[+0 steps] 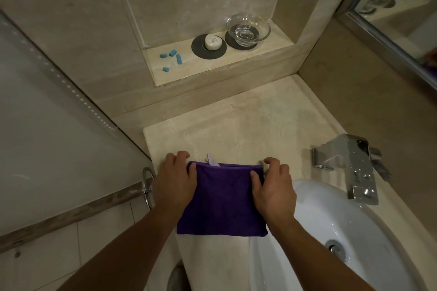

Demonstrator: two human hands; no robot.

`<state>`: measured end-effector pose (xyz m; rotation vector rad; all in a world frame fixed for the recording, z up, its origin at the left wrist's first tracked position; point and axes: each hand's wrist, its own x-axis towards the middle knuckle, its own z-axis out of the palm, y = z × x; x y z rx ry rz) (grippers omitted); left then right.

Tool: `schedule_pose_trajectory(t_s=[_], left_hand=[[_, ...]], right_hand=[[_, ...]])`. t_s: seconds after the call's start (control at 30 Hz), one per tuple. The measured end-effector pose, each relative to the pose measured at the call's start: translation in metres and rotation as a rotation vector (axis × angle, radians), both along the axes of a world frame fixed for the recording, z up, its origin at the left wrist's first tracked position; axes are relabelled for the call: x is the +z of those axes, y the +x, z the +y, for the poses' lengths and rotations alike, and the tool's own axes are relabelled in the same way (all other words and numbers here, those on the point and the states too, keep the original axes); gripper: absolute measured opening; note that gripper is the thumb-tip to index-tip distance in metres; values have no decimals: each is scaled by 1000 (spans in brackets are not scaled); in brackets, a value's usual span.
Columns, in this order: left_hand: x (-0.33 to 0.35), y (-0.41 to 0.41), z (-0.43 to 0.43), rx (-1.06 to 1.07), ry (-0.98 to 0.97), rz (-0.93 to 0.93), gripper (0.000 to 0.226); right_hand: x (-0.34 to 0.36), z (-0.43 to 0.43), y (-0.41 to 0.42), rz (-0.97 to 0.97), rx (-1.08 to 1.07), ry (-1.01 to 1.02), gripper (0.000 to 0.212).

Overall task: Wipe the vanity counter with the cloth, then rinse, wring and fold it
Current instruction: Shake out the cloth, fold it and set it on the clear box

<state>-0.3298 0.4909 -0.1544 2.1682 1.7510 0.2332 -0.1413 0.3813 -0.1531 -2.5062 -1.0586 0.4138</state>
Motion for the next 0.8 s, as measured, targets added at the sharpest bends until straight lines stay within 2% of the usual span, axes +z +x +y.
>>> schedule_pose_trajectory(t_s=[0.07, 0.13, 0.2, 0.23, 0.3, 0.43, 0.57, 0.67, 0.73, 0.8], left_hand=[[1, -1, -5, -165, 167, -27, 27], [-7, -2, -16, -499, 260, -46, 34], [-21, -7, -25, -742, 212, 70, 48], [-28, -9, -28, -777, 166, 141, 53], [-34, -10, -29, -750, 108, 212, 58], [-32, -9, -26, -586, 63, 221, 75], [-31, 0, -34, -372, 13, 208, 85], [-26, 14, -44, -229, -51, 208, 92], [-19, 21, -44, -221, -7, 191, 88], [-15, 26, -38, -357, 69, 169, 77]], right_hand=[[5, -4, -5, -121, 110, 134, 37], [5, -15, -21, -164, 268, 181, 33], [-8, -30, -42, -171, 357, 49, 46], [-16, -38, -48, -184, 380, -26, 53], [-29, -46, -49, -202, 422, -100, 62], [-30, -27, -25, -220, 540, -127, 66], [-20, 12, 21, -213, 810, -237, 68], [-5, 45, 44, -291, 964, -340, 67], [5, 51, 37, -310, 911, -273, 71], [10, 42, 18, -245, 709, -141, 73]])
